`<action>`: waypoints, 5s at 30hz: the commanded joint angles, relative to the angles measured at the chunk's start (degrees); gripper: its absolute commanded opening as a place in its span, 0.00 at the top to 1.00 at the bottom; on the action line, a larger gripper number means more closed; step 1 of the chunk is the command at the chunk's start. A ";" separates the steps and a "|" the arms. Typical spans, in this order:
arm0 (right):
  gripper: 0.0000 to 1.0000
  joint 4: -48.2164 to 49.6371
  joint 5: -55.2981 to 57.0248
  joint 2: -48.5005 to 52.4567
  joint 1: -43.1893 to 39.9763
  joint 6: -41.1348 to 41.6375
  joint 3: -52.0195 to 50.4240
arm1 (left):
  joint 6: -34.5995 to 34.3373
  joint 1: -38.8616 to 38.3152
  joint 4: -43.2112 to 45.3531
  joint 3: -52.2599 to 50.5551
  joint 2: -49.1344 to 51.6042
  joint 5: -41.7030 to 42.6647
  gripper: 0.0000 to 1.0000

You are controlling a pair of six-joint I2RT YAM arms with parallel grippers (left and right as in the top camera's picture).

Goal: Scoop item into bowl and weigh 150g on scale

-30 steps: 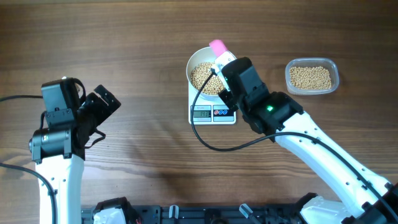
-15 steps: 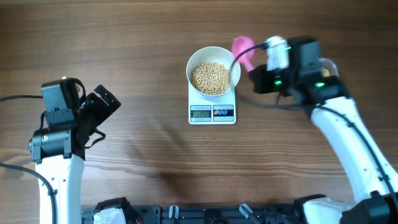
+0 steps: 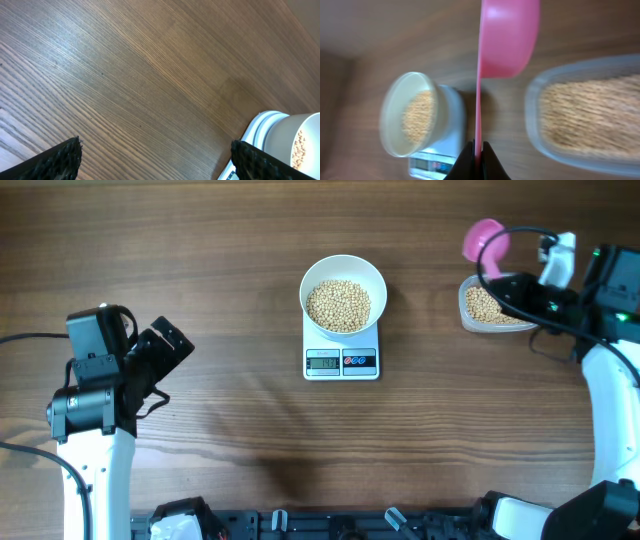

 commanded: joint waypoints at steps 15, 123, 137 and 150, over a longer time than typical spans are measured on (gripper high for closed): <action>0.96 -8.52 28.02 -1.38 -0.04 -19.87 1.49 | 0.28 0.37 0.15 -0.04 0.11 0.31 0.00; 0.96 -7.26 39.28 8.50 4.46 -18.36 0.44 | 17.00 -19.19 -1.95 2.10 12.59 29.62 0.00; 0.95 -6.84 39.26 8.50 4.46 -18.34 0.44 | 16.98 -19.21 0.20 2.10 12.61 30.71 0.00; 0.96 -8.17 39.26 8.50 4.50 -18.34 0.44 | 16.98 -19.19 0.20 2.08 12.61 30.69 0.00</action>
